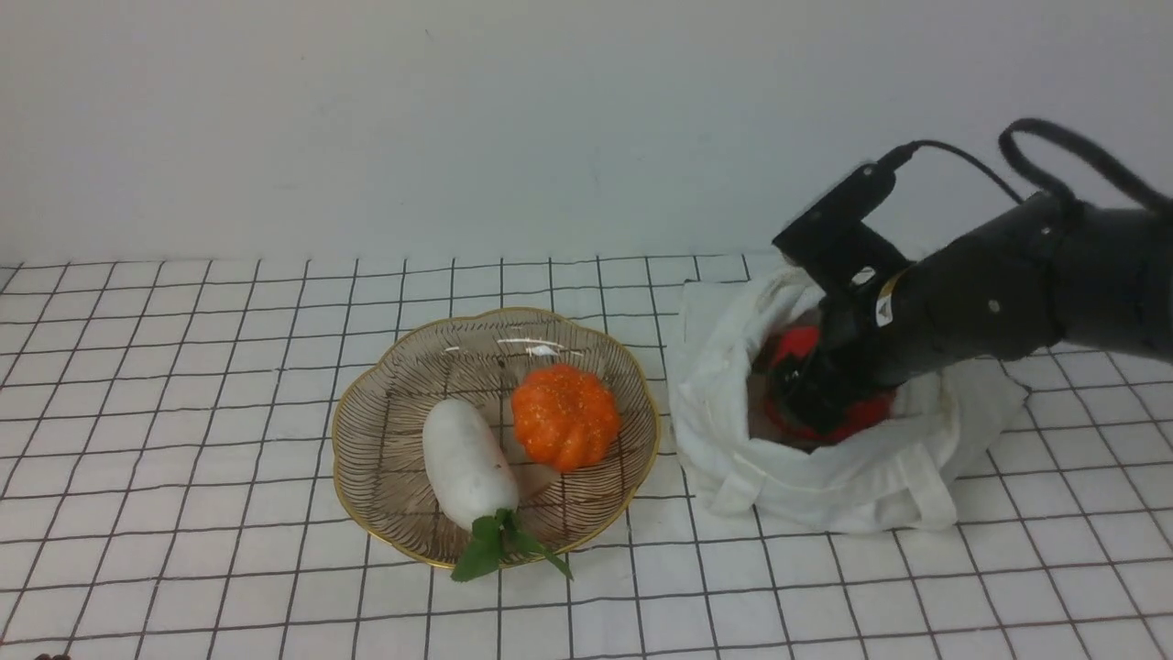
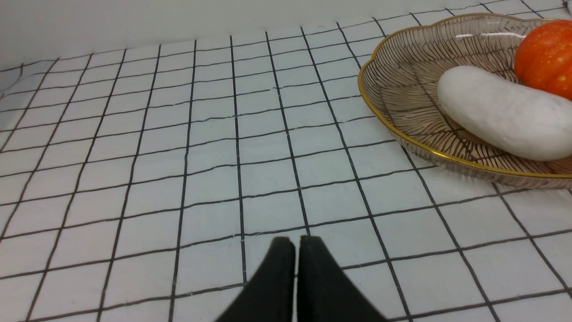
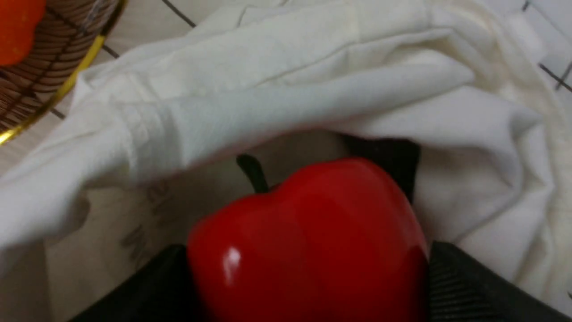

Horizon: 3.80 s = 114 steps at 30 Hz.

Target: Take vegetables from bag on white checkered tablecloth place on plate.

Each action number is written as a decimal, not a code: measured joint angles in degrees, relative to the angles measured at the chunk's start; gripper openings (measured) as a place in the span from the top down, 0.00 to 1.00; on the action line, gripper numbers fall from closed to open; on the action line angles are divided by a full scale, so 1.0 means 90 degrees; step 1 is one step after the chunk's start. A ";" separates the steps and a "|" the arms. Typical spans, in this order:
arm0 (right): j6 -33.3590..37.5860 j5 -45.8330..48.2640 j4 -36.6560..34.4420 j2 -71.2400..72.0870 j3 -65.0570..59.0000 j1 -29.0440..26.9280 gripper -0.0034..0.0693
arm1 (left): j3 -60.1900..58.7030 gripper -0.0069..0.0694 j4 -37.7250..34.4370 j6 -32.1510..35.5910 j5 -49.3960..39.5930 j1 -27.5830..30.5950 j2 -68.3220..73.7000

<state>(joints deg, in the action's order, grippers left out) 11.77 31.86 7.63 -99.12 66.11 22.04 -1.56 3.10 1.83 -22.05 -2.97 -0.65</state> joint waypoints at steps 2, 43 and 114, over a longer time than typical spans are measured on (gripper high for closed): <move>-0.0193 0.0274 0.0000 0.0285 0.0000 0.0000 0.11 | 0.0000 0.92 0.0000 0.0000 0.0000 0.0000 0.0000; 0.0716 0.0433 -0.2350 -0.1619 0.1949 0.1949 0.11 | 0.0000 0.92 0.0000 0.0000 0.0000 0.0000 0.0000; -0.4268 0.0669 0.2155 1.1125 -0.4039 0.1969 0.97 | 0.0000 0.92 0.0000 0.0000 0.0000 0.0000 0.0000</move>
<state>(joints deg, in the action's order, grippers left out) -26.65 37.87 27.03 1.00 29.76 39.77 -1.56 3.10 1.83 -22.05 -2.97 -0.65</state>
